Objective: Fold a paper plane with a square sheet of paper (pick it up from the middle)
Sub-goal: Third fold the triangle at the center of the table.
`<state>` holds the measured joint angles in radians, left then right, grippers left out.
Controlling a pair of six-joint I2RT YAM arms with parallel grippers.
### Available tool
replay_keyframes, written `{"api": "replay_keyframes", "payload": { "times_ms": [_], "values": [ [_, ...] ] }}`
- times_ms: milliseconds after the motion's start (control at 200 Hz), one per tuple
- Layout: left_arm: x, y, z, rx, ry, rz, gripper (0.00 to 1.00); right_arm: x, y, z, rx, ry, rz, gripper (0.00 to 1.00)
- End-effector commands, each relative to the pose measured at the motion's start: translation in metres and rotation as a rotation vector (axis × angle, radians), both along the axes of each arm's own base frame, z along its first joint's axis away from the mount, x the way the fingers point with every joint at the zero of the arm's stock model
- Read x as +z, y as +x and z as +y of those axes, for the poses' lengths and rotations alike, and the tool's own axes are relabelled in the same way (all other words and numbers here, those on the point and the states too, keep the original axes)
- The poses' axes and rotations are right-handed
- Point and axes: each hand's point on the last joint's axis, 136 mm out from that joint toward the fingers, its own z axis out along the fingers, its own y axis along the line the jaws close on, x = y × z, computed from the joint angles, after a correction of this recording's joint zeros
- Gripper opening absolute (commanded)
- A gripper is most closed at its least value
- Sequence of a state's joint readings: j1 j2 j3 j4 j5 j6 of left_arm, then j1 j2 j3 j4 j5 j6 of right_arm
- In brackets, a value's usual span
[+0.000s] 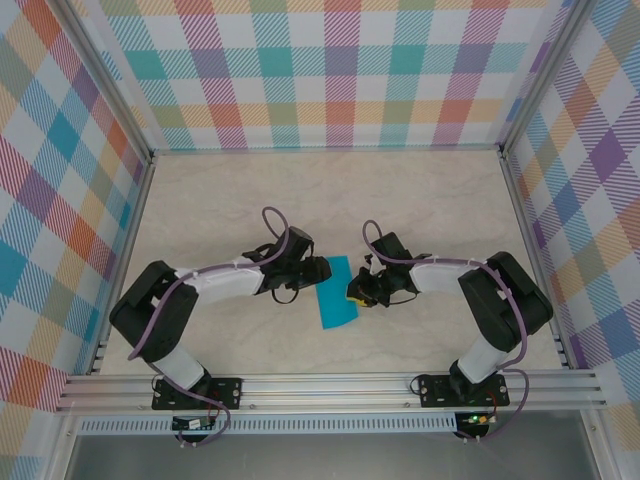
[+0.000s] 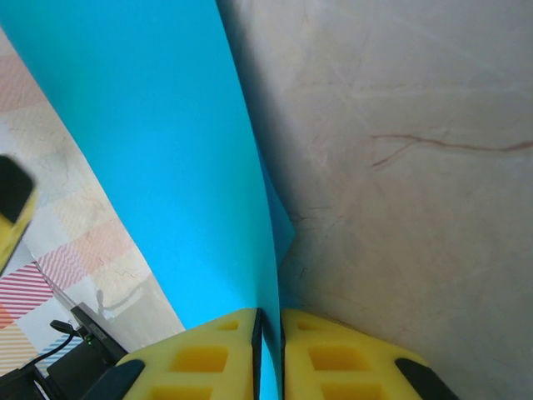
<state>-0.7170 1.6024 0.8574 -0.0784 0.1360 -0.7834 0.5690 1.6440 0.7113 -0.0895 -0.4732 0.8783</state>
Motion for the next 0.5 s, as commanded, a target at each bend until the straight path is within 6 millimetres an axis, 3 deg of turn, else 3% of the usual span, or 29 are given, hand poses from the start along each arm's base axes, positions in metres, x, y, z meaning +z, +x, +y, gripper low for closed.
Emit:
{"api": "replay_keyframes", "payload": {
  "times_ms": [0,270,495],
  "values": [
    [0.016,-0.021,0.003,-0.077,0.038,-0.066,0.56,0.009,0.007,0.007,0.005,0.042,-0.006,0.14],
    [0.043,-0.077,-0.021,-0.248,0.143,-0.305,0.62,0.016,0.008,0.011,-0.001,0.076,0.022,0.14],
    [0.032,-0.105,-0.053,-0.401,0.349,-0.416,0.63,0.02,0.008,0.011,0.003,0.073,0.036,0.14]
  ]
}}
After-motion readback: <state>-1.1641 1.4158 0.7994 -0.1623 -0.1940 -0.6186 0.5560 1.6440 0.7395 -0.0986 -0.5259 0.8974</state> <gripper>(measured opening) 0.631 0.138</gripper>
